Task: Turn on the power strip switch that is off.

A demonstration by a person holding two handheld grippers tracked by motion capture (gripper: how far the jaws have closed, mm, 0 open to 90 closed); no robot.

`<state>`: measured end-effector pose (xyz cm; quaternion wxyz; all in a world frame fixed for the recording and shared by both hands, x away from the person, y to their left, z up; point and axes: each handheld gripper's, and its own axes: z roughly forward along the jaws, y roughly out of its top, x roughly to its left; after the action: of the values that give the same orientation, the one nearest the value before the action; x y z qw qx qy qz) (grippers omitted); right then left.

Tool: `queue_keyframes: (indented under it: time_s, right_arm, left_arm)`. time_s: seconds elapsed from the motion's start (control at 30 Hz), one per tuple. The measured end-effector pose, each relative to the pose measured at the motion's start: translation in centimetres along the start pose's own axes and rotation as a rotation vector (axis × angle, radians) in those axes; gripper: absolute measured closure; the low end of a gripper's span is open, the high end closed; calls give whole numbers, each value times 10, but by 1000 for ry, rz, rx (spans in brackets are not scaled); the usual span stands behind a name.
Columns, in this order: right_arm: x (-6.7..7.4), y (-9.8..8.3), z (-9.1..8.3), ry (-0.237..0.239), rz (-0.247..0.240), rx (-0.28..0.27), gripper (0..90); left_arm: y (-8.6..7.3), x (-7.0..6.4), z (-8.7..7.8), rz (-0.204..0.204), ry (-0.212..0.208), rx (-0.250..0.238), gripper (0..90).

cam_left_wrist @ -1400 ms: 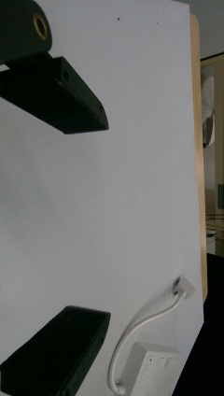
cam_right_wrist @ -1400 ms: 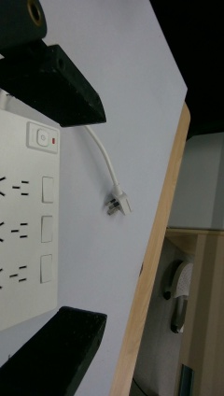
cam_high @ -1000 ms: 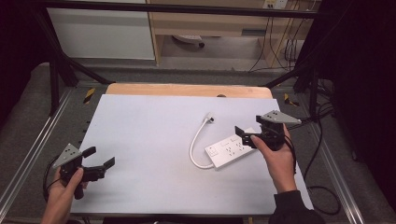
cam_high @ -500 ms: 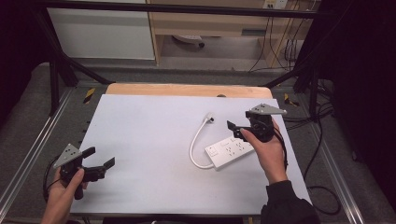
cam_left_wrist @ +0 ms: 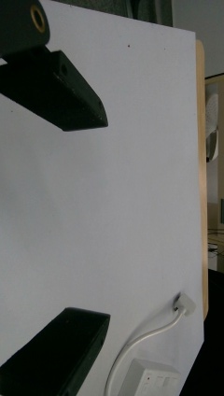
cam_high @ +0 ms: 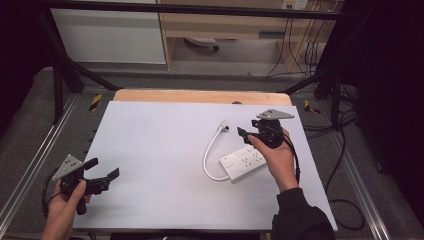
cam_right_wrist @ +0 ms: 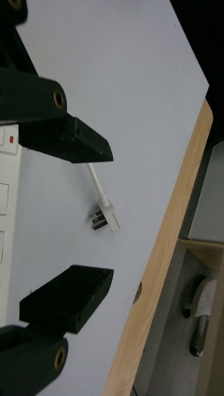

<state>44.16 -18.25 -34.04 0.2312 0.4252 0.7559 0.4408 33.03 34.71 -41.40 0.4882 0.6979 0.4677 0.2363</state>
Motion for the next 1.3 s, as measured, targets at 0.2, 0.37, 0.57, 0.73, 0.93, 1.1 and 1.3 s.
queue_keyframes:
  time_s: [0.2,0.37,0.57,0.73,0.93,1.1,1.3]
  right_arm:
    - [-4,-2,6,1,9,14,467]
    - [-5,-1,8,0,33,11,499]
    - [-5,-4,12,-2,24,27,547]
    - [-3,-4,13,-7,15,23,580]
    - [-3,-7,14,1,25,16,605]
    - [-1,-20,19,16,48,12,630]
    - [-2,-39,24,12,61,32,657]
  left_arm:
    - [-1,-3,1,9,-9,11,62]
    - [-2,-6,3,29,-6,35,62]
    - [-3,-12,4,59,-28,54,62]
    - [-3,-12,4,49,-24,59,63]
    - [-4,-12,5,43,-23,73,66]
    - [-4,-12,3,41,-21,79,72]
    - [-5,-15,2,52,-27,94,71]
